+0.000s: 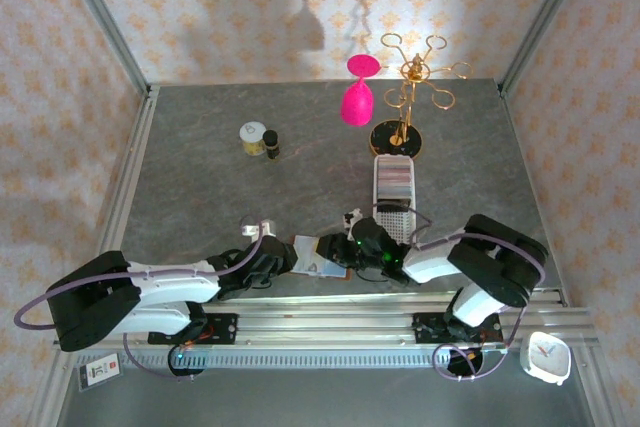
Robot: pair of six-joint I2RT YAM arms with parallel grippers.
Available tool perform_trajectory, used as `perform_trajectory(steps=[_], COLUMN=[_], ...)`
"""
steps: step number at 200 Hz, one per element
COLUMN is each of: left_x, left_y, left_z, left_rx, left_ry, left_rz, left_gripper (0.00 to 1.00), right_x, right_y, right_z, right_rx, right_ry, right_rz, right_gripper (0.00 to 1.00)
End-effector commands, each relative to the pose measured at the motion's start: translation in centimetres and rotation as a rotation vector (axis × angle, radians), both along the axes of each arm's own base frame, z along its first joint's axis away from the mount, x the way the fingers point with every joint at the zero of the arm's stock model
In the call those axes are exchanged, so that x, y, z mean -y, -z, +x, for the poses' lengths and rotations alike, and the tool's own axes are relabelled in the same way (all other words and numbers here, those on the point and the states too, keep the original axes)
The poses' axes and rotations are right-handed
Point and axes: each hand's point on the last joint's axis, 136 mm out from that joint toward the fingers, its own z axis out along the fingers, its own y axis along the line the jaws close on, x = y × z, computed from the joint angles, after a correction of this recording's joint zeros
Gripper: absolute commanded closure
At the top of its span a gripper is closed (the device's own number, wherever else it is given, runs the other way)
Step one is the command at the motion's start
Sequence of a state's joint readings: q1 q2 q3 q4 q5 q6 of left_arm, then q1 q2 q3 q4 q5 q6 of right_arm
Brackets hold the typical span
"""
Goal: Put the credit cards into the card holder
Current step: Insert the credit card into the card slot.
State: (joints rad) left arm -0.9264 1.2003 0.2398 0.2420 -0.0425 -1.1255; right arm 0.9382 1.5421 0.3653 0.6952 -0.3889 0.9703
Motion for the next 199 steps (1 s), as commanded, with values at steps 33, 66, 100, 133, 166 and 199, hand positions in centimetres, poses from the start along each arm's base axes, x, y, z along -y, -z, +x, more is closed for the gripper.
perform_trajectory(steps=[33, 66, 100, 133, 166, 199], left_x=[-3.1, -2.8, -2.8, -2.6, -2.5, -1.7], left_y=[3.3, 2.6, 2.4, 2.8, 3.4, 3.4], left_z=[-1.9, -1.7, -1.7, -2.1, -2.3, -2.6], left_rx=[-0.094, -0.077, -0.070, -0.084, -0.105, -0.117], left_ry=[-0.008, -0.011, -0.016, 0.003, 0.015, 0.038], left_rz=[0.130, 0.101, 0.088, 0.081, 0.087, 0.049], left_gripper=[0.78, 0.69, 0.58, 0.55, 0.53, 0.54], right_x=[2.7, 2.9, 2.0, 1.3, 0.7, -0.4], right_y=[1.2, 1.9, 2.4, 2.6, 2.7, 2.6], right_z=[0.9, 1.0, 0.6, 0.4, 0.4, 0.2], right_rx=[0.060, 0.054, 0.047, 0.045, 0.043, 0.032], right_ry=[0.040, 0.050, 0.018, -0.002, -0.016, -0.034], right_rz=[-0.239, -0.279, -0.284, -0.293, -0.296, -0.271], right_gripper=[0.59, 0.78, 0.94, 0.97, 0.97, 0.98])
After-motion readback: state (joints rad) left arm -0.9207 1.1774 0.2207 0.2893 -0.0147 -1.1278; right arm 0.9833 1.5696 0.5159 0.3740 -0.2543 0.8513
